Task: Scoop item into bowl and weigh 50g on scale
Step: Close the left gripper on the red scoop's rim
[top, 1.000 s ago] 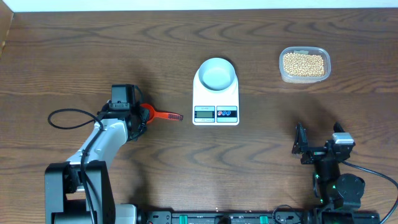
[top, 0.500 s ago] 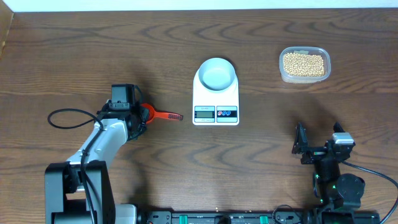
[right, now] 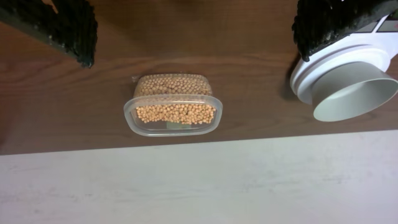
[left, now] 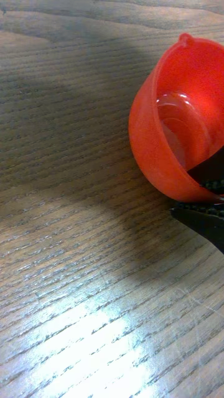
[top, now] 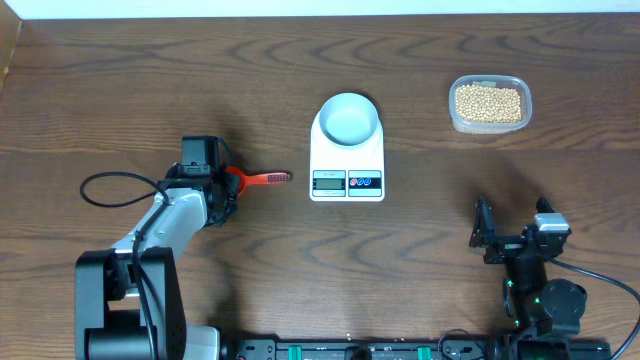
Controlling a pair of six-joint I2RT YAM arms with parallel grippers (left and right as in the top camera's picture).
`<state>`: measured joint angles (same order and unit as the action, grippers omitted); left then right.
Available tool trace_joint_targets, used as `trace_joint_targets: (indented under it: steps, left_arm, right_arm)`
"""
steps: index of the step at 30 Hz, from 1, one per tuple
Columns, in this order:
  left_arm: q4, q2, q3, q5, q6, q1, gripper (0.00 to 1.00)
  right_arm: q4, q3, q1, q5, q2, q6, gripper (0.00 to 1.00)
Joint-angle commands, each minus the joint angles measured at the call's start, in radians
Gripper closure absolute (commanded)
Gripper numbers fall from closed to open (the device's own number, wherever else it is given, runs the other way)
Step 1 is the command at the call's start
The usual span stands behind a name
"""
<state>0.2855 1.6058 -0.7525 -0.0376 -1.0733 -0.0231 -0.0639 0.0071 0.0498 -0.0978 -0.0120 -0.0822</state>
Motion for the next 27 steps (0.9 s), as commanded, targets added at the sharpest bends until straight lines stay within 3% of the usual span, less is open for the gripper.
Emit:
trace_joint_targets:
  steps: [1, 16, 27]
  left_arm:
    - [-0.002, 0.010, -0.004, 0.024, -0.005, 0.003, 0.92]
    - [-0.013, -0.006, -0.005, 0.023, 0.066, 0.002, 0.93]
    - [-0.007, -0.140, -0.010, 0.023, 0.142, 0.002, 0.93]
  right_arm:
    - [-0.003, -0.002, -0.006, -0.006, 0.005, 0.009, 0.01]
    - [-0.003, -0.002, -0.006, -0.006, 0.005, 0.009, 0.01]
    - [-0.003, -0.002, -0.006, -0.006, 0.005, 0.009, 0.01]
